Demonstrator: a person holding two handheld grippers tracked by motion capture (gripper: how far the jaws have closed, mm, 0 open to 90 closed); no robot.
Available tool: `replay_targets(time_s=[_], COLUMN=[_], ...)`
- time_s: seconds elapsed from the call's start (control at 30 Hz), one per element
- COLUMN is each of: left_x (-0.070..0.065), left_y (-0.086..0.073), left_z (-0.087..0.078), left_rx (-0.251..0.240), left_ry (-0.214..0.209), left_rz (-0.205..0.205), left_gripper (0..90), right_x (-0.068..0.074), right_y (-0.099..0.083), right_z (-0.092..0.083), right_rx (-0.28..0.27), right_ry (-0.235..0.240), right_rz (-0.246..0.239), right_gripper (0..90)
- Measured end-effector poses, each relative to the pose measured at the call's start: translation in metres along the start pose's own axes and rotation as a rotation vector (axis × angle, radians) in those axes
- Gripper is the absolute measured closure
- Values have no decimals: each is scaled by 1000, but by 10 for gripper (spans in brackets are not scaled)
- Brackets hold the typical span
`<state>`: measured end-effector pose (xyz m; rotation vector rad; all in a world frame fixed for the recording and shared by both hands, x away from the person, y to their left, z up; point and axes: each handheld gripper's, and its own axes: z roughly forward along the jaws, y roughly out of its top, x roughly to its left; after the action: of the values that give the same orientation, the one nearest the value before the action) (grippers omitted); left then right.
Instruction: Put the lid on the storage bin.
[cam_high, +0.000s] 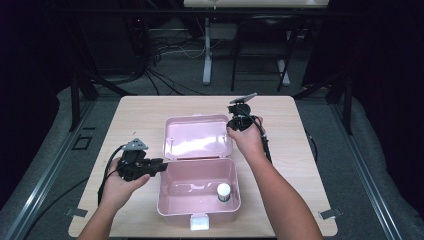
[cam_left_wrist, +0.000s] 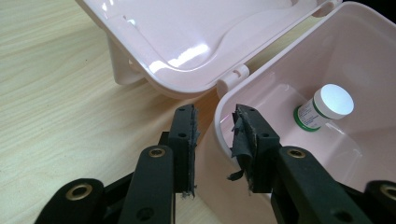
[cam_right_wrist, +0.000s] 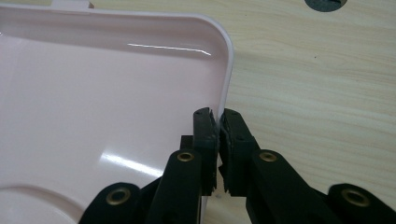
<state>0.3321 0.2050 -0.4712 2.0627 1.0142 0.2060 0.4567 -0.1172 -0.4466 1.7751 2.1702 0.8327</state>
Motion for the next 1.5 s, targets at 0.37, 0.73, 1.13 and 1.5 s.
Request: replay_targets(time_s=[0.37, 0.73, 1.13, 1.5], left_x=[-1, -1, -1, -2], left_y=[0, 0, 0, 0], left_z=[1, 2, 2, 2], left_rx=[-5, -13, -13, -16], left_ry=[-10, -9, -9, -1], left_rz=[-3, -8, -10, -11], left_gripper=[677, 674, 671, 659], right_x=[-8, -10, -10, -10], right_y=[-5, -8, -11, -15], right_z=[-20, -35, -47, -57], right_rx=[-51, -91, -123, -149], right_ry=[38, 63, 80, 97], right_rz=[12, 1, -18, -24], right_gripper=[858, 859, 860, 863])
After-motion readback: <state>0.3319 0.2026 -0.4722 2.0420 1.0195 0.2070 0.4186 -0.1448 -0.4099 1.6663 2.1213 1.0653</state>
